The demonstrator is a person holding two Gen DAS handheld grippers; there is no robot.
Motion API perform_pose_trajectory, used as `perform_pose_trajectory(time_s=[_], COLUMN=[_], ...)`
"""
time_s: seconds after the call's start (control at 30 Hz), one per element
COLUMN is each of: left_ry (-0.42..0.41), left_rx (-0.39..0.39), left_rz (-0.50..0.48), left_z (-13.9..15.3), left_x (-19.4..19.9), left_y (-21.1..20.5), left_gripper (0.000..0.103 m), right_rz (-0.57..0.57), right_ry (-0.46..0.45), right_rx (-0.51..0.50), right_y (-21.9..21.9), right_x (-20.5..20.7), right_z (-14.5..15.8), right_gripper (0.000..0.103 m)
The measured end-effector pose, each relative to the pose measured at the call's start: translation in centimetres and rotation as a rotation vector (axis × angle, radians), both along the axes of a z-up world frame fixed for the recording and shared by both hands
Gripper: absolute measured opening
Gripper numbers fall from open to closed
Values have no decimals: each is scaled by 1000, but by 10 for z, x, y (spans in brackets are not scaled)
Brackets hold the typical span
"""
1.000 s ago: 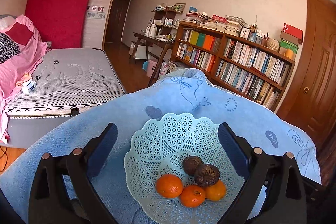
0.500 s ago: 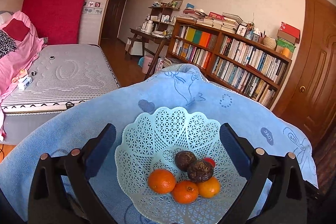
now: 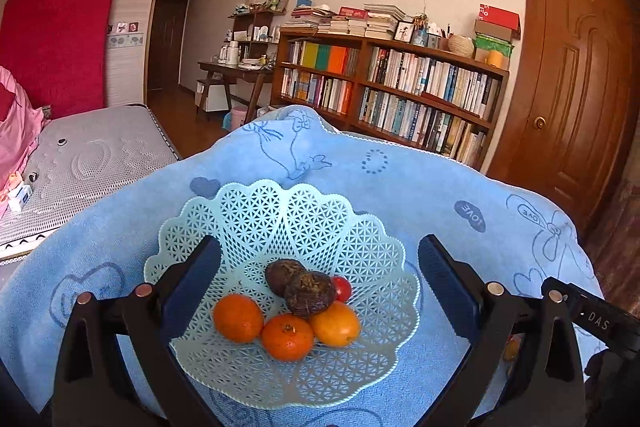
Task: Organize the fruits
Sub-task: 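Grasp the orange on the blanket with the right tool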
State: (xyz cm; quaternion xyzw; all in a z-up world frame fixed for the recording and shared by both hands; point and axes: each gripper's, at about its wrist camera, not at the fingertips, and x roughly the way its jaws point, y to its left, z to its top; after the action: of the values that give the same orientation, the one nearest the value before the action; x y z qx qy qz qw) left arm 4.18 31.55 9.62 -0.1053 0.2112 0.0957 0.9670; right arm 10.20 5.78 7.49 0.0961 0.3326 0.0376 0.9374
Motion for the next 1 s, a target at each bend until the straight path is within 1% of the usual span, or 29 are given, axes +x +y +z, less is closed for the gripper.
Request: perform_pose_trajectory(time_s=[0.1,0.2,0.37,0.43,0.47,0.5,0.6,0.77,0.83,0.9,1.0], left_ry=[3,8,19,24,27,29,29,30,31,34,40], left_rx=[5,12,29,36,38,41,46,51,52,54,63], left_rz=[-19,-36,-63,-74,-80,-84,-92,-99,-99,-101,-106], left_z=[-1,-3,-6,-8,-8,-9,-9,-9,-9,-10,-12], left_x=[1,1,3,4,4,4,4,4,4,5,5], left_y=[-5,-9,-18,-21,-22,-23,-25,-27,-27,-27,-30], left_gripper=[100,100,100,100,100,100,100,100,100,100,100], right_rz=[-31,-42,-32,-32,-33,-31,-33,-35,-32,-22,-18], right_ry=[22,61,98,110,117,123,135,166,175,172,170], right_rx=[3,38,55,47,44,42,28,18,20,20,18], right_y=[-13,-22,-20,-18,-17,-16,-15,-15,-15,-15,-16], right_x=[-1,1,6,9,11,12,15,17,18,17,14], right_z=[-6,-16,-30,-34,-36,-38,-44,-54,-56,-57,-54], right_gripper=[56,56,56,53,48,46,44,44,41,38,38])
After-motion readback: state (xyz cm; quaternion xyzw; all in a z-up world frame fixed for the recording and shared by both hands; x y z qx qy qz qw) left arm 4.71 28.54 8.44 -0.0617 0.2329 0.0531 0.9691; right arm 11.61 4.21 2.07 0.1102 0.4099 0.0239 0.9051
